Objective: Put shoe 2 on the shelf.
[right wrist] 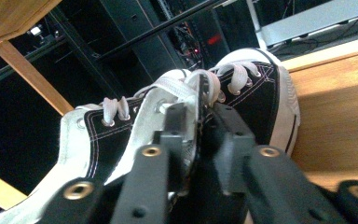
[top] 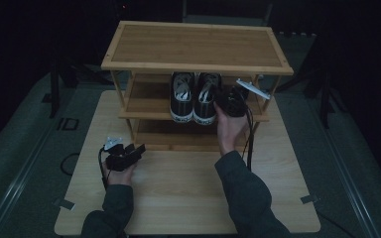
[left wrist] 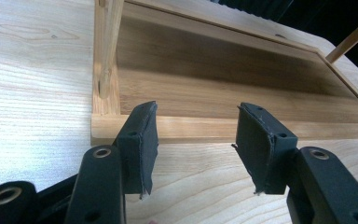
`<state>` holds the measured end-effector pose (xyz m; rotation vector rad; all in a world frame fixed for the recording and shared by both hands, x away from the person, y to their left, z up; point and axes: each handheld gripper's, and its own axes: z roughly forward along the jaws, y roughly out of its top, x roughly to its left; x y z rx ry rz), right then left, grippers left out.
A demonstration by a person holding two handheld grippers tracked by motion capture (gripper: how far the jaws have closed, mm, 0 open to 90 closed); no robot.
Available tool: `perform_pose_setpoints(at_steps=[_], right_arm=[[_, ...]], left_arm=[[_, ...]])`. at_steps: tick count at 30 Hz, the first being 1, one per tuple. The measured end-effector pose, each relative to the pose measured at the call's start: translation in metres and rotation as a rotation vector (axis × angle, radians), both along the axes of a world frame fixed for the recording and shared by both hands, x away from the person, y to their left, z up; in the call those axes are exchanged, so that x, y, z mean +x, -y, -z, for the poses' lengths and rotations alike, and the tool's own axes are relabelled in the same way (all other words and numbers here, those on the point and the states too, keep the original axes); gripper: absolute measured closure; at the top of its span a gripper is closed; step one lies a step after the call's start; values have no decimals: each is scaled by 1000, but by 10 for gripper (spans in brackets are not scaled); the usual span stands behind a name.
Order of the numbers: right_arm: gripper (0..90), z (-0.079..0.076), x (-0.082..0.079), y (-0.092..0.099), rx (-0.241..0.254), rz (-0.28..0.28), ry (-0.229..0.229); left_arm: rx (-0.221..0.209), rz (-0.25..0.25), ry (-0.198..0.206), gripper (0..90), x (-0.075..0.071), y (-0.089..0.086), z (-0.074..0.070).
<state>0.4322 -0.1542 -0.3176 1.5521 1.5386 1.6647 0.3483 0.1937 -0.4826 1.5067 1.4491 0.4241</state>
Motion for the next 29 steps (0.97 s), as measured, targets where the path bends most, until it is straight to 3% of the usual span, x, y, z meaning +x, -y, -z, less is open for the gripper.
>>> perform_pose_setpoints(at_steps=[10,18,24,29], right_arm=[[654,-3,-20,17,-28,-31,42],[650,-6,-42,39,-63,-104,62],[636,-1,-58,55,-130,-144,55],[606,14,-68,69,-222,-177,5]], left_arm=[[3,-2,-3,489,0,0,1],[7,-2,-9,489,1,0,2],[8,-2,-11,485,1,1,2],[7,-8,-10,484,1,0,2]])
